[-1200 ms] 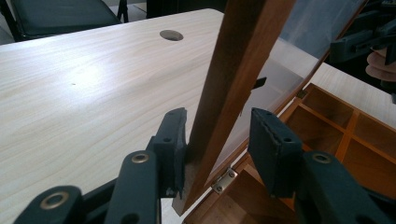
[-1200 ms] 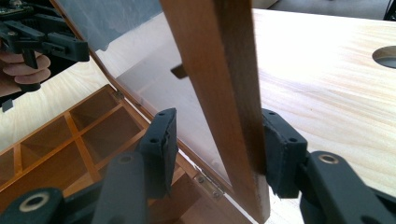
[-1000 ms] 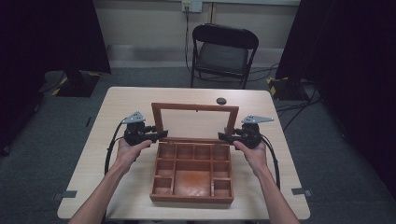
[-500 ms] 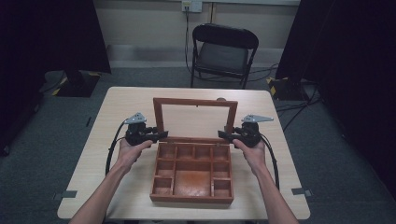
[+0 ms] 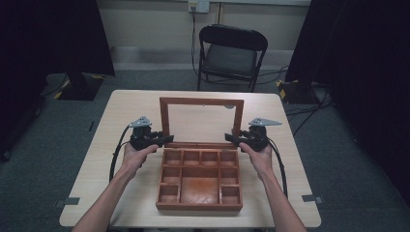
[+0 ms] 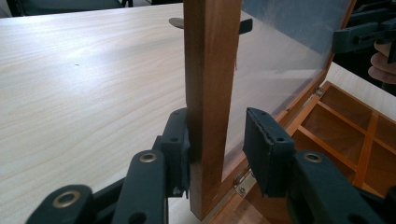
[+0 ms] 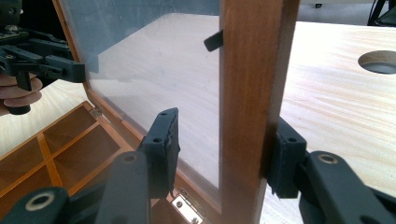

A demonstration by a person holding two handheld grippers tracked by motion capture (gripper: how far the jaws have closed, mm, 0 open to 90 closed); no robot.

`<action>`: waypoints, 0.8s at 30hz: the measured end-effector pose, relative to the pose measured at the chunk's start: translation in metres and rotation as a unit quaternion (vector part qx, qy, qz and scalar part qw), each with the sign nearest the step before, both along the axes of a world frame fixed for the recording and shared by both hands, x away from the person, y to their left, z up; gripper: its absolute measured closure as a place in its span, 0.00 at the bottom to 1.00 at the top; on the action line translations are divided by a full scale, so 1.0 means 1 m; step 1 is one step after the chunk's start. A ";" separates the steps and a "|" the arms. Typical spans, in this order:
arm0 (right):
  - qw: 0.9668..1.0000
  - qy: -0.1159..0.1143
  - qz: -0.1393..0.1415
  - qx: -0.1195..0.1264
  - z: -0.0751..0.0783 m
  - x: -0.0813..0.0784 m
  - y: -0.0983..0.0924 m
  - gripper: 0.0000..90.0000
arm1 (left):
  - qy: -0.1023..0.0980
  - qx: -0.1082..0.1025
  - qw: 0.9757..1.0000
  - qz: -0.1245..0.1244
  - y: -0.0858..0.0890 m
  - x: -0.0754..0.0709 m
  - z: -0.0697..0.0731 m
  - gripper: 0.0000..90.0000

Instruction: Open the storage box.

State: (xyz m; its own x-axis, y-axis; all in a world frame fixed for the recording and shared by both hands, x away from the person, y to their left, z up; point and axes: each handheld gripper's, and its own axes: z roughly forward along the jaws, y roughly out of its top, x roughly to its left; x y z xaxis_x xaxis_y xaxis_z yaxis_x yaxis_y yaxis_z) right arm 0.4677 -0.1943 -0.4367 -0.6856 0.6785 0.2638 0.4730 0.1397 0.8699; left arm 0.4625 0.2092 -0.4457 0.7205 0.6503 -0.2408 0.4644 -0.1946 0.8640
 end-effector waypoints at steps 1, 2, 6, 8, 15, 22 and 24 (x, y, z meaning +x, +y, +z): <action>1.000 -0.001 0.000 0.000 0.000 0.001 0.000 0.58 | -0.001 0.001 1.000 0.000 0.000 0.000 0.000 0.69; 1.000 0.000 0.000 -0.001 0.000 0.001 0.000 0.58 | 0.002 0.000 1.000 0.000 0.000 0.000 0.000 0.69; 1.000 0.000 -0.003 0.000 -0.001 0.002 0.001 0.58 | 0.004 0.002 1.000 0.000 0.000 0.003 -0.001 0.69; 1.000 -0.001 -0.006 -0.004 -0.002 0.003 0.001 0.58 | 0.007 -0.001 1.000 0.003 0.000 0.004 -0.002 0.69; 1.000 0.004 -0.011 -0.008 -0.001 0.011 0.005 0.55 | 0.013 0.002 1.000 0.004 0.000 0.008 -0.004 0.69; 1.000 0.013 -0.016 -0.005 -0.004 0.016 0.005 0.54 | 0.024 -0.007 1.000 0.007 0.000 0.014 -0.007 0.67; 1.000 0.015 -0.017 -0.003 -0.005 0.017 0.006 0.53 | 0.026 -0.007 1.000 0.007 0.000 0.015 -0.007 0.67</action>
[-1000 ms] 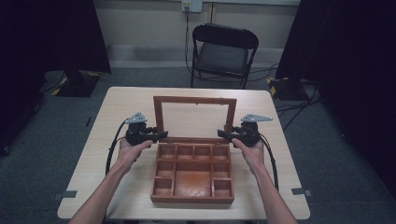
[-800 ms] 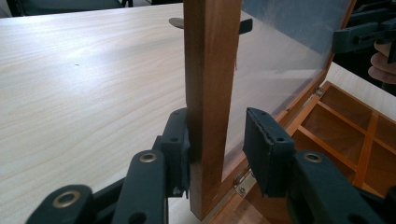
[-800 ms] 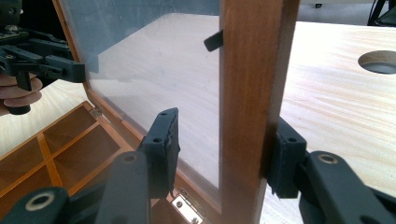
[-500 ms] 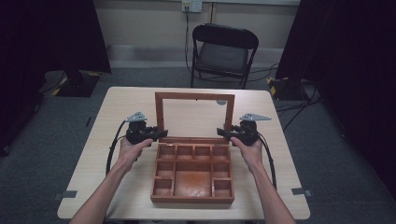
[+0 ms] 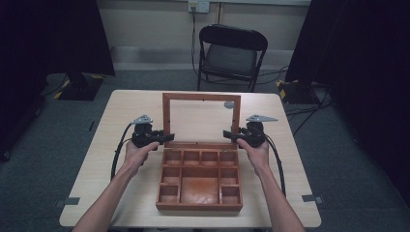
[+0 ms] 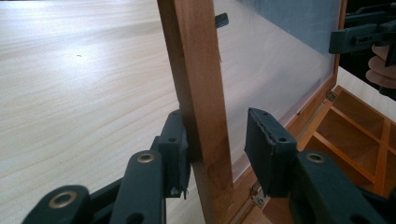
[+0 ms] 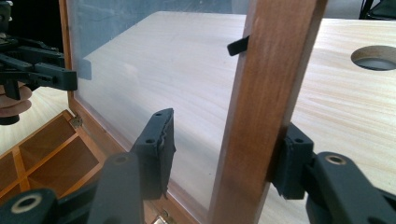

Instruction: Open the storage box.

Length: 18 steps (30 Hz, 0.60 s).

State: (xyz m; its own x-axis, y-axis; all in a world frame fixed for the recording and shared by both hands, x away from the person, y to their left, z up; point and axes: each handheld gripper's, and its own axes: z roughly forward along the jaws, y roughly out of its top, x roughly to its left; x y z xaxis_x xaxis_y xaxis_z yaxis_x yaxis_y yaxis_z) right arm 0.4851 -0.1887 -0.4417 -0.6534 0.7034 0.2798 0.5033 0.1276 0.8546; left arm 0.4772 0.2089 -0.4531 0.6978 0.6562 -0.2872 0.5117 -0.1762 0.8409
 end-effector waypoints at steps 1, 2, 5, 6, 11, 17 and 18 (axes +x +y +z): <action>1.000 0.000 0.000 0.000 -0.001 0.001 0.000 0.51 | 0.000 0.000 1.000 0.002 -0.001 0.000 0.000 0.66; 1.000 0.001 -0.001 0.002 -0.001 0.001 0.001 0.50 | 0.000 -0.001 1.000 0.005 -0.002 0.001 0.000 0.66; 1.000 0.002 -0.004 0.001 -0.003 0.002 0.002 0.50 | 0.000 0.002 1.000 0.008 -0.004 0.002 0.000 0.62; 1.000 0.005 -0.004 0.002 -0.003 0.003 0.001 0.50 | 0.000 0.000 1.000 0.008 -0.004 0.003 0.000 0.61; 1.000 0.006 -0.007 0.001 -0.005 0.004 0.002 0.49 | 0.003 0.001 1.000 0.009 -0.004 0.006 0.001 0.59; 1.000 0.010 -0.011 -0.002 -0.007 0.006 0.003 0.46 | 0.012 -0.014 1.000 0.008 -0.004 0.009 -0.001 0.56; 1.000 0.009 -0.013 -0.004 -0.007 0.006 0.004 0.45 | 0.013 -0.010 1.000 0.007 -0.005 0.010 -0.001 0.55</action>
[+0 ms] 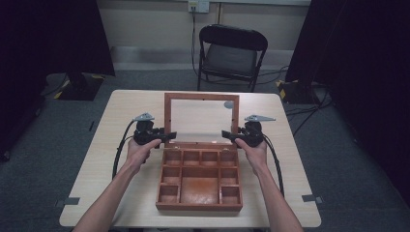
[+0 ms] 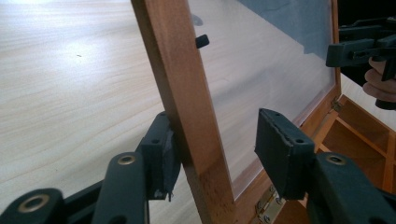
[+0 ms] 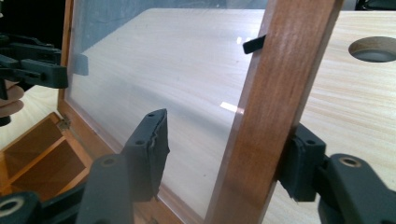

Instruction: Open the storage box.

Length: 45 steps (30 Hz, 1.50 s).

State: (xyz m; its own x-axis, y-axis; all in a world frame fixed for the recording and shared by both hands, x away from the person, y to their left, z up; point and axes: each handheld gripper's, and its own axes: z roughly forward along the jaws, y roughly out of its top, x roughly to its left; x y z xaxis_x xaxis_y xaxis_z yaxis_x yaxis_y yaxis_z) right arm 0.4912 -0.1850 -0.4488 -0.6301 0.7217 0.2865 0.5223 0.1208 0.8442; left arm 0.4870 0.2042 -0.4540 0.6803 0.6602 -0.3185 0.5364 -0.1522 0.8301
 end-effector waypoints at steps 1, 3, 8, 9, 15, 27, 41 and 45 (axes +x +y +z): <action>1.000 -0.001 -0.002 -0.002 0.000 0.000 0.001 0.43 | 0.002 0.005 1.000 0.002 -0.001 0.000 0.000 0.54; 1.000 0.000 -0.004 -0.006 -0.001 0.001 0.002 0.41 | 0.002 0.009 1.000 0.003 -0.002 0.001 -0.001 0.53; 1.000 0.002 -0.008 -0.010 -0.004 0.002 0.004 0.40 | 0.005 0.011 1.000 0.004 -0.002 0.003 -0.003 0.52; 1.000 0.002 -0.008 -0.012 -0.004 0.003 0.004 0.39 | 0.007 0.011 1.000 0.005 -0.002 0.003 -0.003 0.52; 1.000 0.011 -0.013 -0.015 -0.007 0.004 0.003 0.36 | 0.012 0.023 1.000 0.007 -0.001 0.004 -0.006 0.52; 0.999 0.021 -0.017 -0.019 -0.014 0.007 0.005 0.33 | 0.026 0.015 1.000 0.007 0.000 0.008 -0.013 0.49; 0.999 0.037 -0.020 -0.022 -0.023 0.011 0.003 0.28 | 0.042 0.013 0.999 0.018 0.004 0.010 -0.020 0.46; 0.999 0.040 -0.023 -0.023 -0.025 0.012 0.003 0.27 | 0.044 0.013 0.999 0.022 0.005 0.010 -0.022 0.45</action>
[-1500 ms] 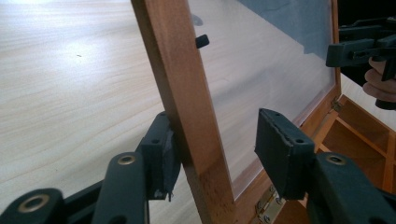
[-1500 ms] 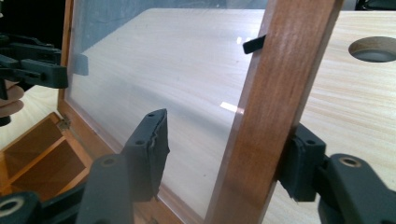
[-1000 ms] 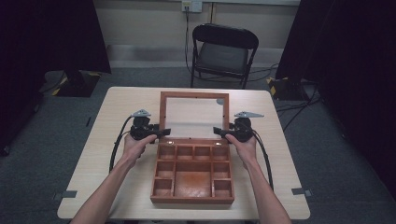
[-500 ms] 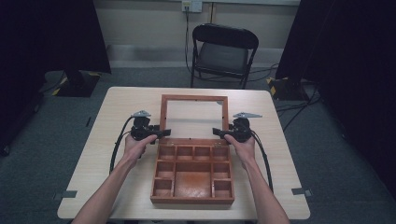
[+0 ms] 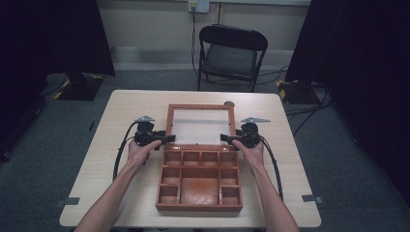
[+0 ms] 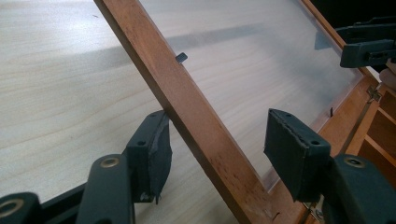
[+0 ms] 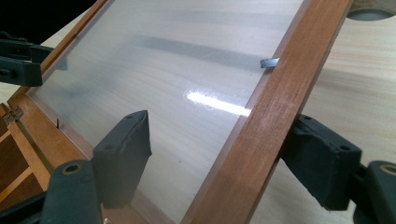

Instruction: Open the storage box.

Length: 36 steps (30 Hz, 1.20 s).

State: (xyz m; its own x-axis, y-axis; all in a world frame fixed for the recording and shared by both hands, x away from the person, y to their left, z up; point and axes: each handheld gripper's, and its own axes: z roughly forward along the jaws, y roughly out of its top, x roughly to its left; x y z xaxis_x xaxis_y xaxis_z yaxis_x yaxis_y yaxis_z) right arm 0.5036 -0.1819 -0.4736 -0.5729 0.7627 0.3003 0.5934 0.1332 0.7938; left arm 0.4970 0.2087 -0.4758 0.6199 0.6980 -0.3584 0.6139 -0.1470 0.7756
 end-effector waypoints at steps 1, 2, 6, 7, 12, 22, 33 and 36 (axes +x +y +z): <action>1.000 0.001 0.000 0.001 -0.001 0.000 0.000 0.26 | 0.002 0.000 1.000 -0.001 0.000 0.000 0.000 0.45; 1.000 0.001 -0.002 -0.002 -0.001 0.000 0.000 0.26 | 0.002 0.004 1.000 -0.003 0.000 0.000 0.000 0.45; 1.000 0.005 -0.004 0.000 -0.002 0.000 0.000 0.25 | 0.004 0.002 1.000 -0.005 0.001 0.001 -0.001 0.44; 1.000 0.006 -0.004 0.000 -0.003 0.000 0.000 0.25 | 0.005 0.000 1.000 -0.005 0.001 0.001 -0.002 0.44; 1.000 0.009 -0.003 0.002 -0.004 0.001 0.000 0.24 | 0.013 -0.002 1.000 -0.005 0.002 0.003 -0.002 0.43; 0.999 0.045 -0.011 0.013 -0.013 0.003 -0.002 0.19 | 0.011 0.023 1.000 0.003 -0.002 0.003 -0.006 0.43; 0.998 0.062 -0.010 0.025 -0.018 0.005 -0.004 0.19 | 0.013 0.015 1.000 0.002 -0.002 0.002 -0.008 0.41; 0.998 0.064 -0.011 0.024 -0.018 0.006 -0.004 0.18 | 0.014 0.013 1.000 0.001 -0.002 0.001 -0.008 0.40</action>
